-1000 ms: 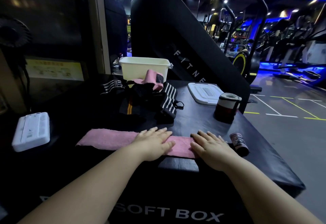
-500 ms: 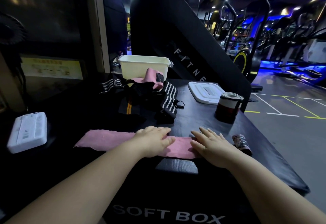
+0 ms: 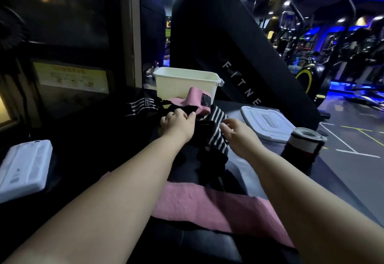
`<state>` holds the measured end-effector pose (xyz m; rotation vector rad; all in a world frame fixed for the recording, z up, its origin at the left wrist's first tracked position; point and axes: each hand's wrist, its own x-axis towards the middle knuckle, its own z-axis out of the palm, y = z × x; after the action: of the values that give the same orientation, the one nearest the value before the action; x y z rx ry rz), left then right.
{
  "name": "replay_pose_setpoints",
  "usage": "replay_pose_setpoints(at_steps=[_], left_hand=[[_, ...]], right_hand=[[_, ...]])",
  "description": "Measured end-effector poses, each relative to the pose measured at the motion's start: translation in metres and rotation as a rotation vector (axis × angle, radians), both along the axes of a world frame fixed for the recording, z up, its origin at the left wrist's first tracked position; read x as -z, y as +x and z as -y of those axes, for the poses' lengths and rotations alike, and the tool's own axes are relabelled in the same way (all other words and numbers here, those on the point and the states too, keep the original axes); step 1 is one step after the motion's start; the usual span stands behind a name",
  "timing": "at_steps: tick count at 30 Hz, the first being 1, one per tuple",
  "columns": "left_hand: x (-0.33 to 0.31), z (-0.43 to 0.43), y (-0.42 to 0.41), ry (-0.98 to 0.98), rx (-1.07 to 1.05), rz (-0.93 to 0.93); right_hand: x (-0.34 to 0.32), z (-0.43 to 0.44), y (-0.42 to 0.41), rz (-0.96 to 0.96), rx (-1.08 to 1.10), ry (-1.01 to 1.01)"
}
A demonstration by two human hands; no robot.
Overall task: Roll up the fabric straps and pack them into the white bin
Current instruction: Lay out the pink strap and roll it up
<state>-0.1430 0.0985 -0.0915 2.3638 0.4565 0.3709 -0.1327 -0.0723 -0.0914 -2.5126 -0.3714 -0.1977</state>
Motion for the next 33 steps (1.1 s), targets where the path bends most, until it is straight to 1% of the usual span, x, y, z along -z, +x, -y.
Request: replay_pose_setpoints(at_steps=[3,7,10,12,14,16,18,20,24,26,28,29,31,33], left_hand=[[0.004,-0.008,0.029,-0.108,-0.072,0.019],[0.006,-0.018,0.065,-0.242,-0.142,0.097],[0.019,-0.024,0.081,-0.266,-0.15,0.171],[0.024,-0.028,0.088,-0.232,-0.112,0.124],[0.024,-0.033,0.094,-0.207,-0.069,0.069],[0.023,-0.037,0.094,-0.236,-0.048,0.064],[0.023,-0.041,0.093,-0.325,-0.041,0.078],[0.026,-0.048,0.096,-0.432,-0.05,0.12],[0.029,-0.055,0.104,-0.596,-0.079,0.223],[0.027,-0.054,0.102,-0.676,-0.097,0.288],[0.022,-0.053,0.099,-0.726,-0.127,0.343],[0.019,-0.053,0.098,-0.715,-0.148,0.37],[0.013,-0.053,0.094,-0.605,-0.182,0.411],[0.009,-0.048,0.089,-0.487,-0.116,0.411]], right_hand=[[0.001,-0.019,0.031,-0.016,0.005,0.125],[-0.002,-0.042,0.067,-0.005,0.013,0.267],[-0.008,-0.061,0.091,0.011,0.02,0.337],[-0.011,-0.074,0.109,-0.023,0.021,0.377],[-0.012,-0.089,0.126,-0.059,0.016,0.356],[-0.009,-0.102,0.136,-0.1,0.043,0.27],[-0.006,-0.113,0.14,-0.115,0.116,0.193],[-0.003,-0.119,0.142,-0.11,0.198,0.201],[-0.004,-0.112,0.141,-0.026,0.247,0.424],[-0.008,-0.102,0.138,0.002,0.197,0.585],[-0.011,-0.091,0.133,-0.019,0.11,0.738],[-0.013,-0.086,0.129,-0.038,0.076,0.786],[-0.017,-0.076,0.118,-0.067,0.011,0.875],[-0.019,-0.067,0.103,-0.131,-0.076,0.99]])
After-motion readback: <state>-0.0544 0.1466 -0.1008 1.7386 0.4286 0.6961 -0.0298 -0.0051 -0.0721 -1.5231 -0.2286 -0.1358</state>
